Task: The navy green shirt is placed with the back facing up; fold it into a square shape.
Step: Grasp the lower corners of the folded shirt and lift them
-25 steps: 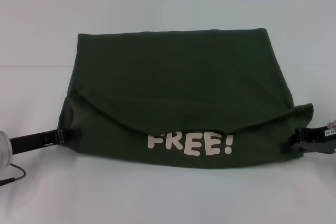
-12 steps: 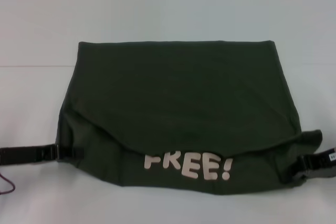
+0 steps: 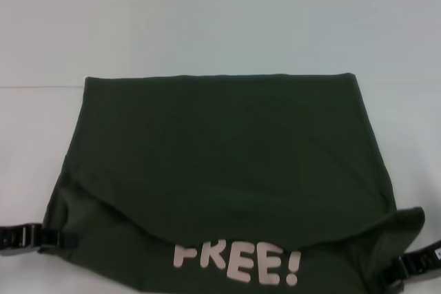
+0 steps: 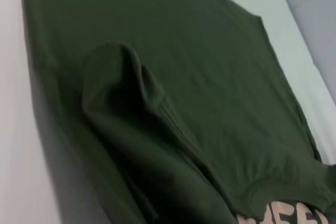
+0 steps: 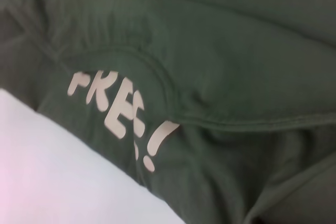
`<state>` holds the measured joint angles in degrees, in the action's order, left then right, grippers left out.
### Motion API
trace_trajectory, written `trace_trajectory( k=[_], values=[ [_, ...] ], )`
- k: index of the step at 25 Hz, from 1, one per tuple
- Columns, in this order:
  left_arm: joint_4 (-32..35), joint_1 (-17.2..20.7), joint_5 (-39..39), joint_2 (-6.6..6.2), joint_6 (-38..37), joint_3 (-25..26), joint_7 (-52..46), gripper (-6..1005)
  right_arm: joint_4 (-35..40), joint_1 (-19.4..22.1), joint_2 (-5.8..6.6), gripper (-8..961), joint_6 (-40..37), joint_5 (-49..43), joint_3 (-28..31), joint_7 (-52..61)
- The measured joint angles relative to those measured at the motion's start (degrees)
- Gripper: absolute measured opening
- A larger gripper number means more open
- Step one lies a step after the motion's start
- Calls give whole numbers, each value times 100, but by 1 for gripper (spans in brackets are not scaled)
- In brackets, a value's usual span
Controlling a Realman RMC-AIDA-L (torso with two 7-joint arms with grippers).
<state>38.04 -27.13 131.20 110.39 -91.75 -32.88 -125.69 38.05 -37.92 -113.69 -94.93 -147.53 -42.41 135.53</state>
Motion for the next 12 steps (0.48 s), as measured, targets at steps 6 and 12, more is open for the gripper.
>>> trace_trajectory(
  k=[6,12],
  values=[
    [9,12,500,-90,-699,239,46,30,-6,124,-20,46,-353,-3,-185,-266],
    [1,-9,809,-124,-1348,231,109,30,-16,224,-38,46,-563,-4,-426,-488]
  ],
)
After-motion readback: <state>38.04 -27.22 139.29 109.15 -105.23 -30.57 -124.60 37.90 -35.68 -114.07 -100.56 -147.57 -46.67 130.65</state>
